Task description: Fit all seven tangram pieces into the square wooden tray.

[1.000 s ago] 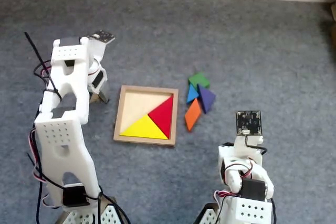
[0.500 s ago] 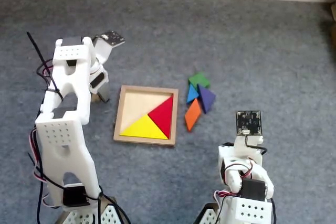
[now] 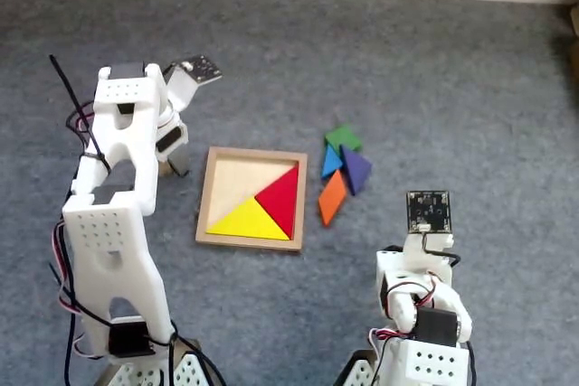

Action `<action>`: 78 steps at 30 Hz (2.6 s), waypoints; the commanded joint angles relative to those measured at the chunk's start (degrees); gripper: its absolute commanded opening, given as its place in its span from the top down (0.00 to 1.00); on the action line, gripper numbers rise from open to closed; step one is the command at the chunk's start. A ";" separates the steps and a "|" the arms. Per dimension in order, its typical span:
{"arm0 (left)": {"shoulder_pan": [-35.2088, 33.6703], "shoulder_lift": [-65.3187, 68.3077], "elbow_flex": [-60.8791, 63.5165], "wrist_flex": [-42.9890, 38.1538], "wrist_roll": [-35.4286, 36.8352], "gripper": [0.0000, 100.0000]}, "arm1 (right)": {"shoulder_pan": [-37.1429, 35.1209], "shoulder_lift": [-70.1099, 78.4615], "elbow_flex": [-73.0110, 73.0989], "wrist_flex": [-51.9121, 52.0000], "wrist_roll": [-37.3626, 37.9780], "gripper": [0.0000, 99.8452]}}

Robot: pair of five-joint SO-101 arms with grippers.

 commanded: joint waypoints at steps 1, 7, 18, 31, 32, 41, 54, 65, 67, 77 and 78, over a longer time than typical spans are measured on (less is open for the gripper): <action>1.89 0.31 -0.40 -1.76 -0.70 0.83 | 0.84 -0.66 4.62 0.04 0.70 0.98; 2.86 -0.04 -1.19 4.13 -0.70 0.87 | 0.84 -0.66 4.62 0.04 0.70 0.98; 8.04 -8.84 -4.35 17.85 2.64 0.92 | 0.84 -0.66 4.62 0.04 0.70 0.98; 13.76 -15.78 -4.26 19.08 26.37 0.92 | 0.84 -0.66 4.62 0.04 0.70 0.98; 14.20 -15.78 -4.26 19.08 28.84 0.92 | 0.84 -0.66 4.62 0.04 0.70 0.98; 18.86 -15.87 -4.70 18.99 56.00 0.92 | 0.84 -0.66 4.62 0.04 0.70 0.98; 25.98 -15.25 -4.26 17.58 102.42 0.92 | 0.84 -0.66 4.62 0.04 0.70 0.98; 27.38 -15.16 3.03 2.73 127.21 0.92 | 0.84 -0.66 4.62 0.04 0.70 0.98; 27.30 -15.25 6.11 -0.53 127.21 0.92 | 0.84 -0.66 4.62 0.04 0.70 0.98; 27.56 -15.34 10.15 -5.45 127.30 0.79 | 0.84 -0.66 4.62 0.04 0.70 0.98; 27.56 -15.34 10.15 -5.45 127.30 0.74 | 0.84 -0.66 4.62 0.04 0.70 0.98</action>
